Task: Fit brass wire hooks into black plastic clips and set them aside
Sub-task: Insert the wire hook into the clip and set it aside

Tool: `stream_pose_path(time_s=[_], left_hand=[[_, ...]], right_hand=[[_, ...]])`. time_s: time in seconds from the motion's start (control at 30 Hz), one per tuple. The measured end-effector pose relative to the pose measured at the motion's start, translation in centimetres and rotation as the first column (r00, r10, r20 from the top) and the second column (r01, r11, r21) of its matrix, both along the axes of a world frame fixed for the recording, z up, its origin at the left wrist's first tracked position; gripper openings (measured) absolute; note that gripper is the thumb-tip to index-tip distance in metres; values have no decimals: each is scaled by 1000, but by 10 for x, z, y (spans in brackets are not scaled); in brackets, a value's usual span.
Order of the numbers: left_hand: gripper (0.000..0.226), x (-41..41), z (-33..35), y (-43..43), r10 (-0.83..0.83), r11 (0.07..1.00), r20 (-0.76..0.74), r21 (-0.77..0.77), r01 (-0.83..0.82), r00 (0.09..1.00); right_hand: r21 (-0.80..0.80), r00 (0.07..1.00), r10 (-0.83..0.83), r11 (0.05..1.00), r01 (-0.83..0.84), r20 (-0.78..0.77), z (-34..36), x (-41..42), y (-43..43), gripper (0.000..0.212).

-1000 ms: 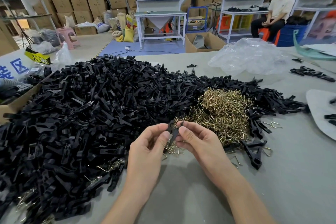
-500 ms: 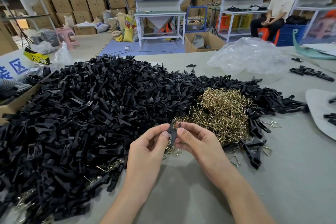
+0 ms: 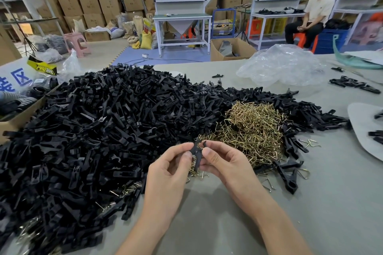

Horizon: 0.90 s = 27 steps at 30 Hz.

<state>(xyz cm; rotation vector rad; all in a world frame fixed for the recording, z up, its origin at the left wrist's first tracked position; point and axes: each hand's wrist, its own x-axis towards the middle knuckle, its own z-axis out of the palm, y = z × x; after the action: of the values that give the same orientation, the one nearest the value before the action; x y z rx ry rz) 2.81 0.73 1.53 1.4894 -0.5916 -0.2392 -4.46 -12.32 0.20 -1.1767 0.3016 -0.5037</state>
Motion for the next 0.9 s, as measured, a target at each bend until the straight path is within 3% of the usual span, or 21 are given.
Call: stream_pose_path(time_s=[0.17,0.47,0.9], left_hand=[[24,0,1,1,7,1000,2,4,-7,1000],[23,-2,3,-1,31,1000,-24,-3,-31,999],[21,-3,3,-1,14,1000,-36,6,-14,999]], right_hand=[[-38,1000,-12,999,12,-17,0,0,-1,29],[-58,999,-22,998,21,-24,-2,0,-1,36],[-43,999,-31,999,30,-12,-1,0,-1,21]])
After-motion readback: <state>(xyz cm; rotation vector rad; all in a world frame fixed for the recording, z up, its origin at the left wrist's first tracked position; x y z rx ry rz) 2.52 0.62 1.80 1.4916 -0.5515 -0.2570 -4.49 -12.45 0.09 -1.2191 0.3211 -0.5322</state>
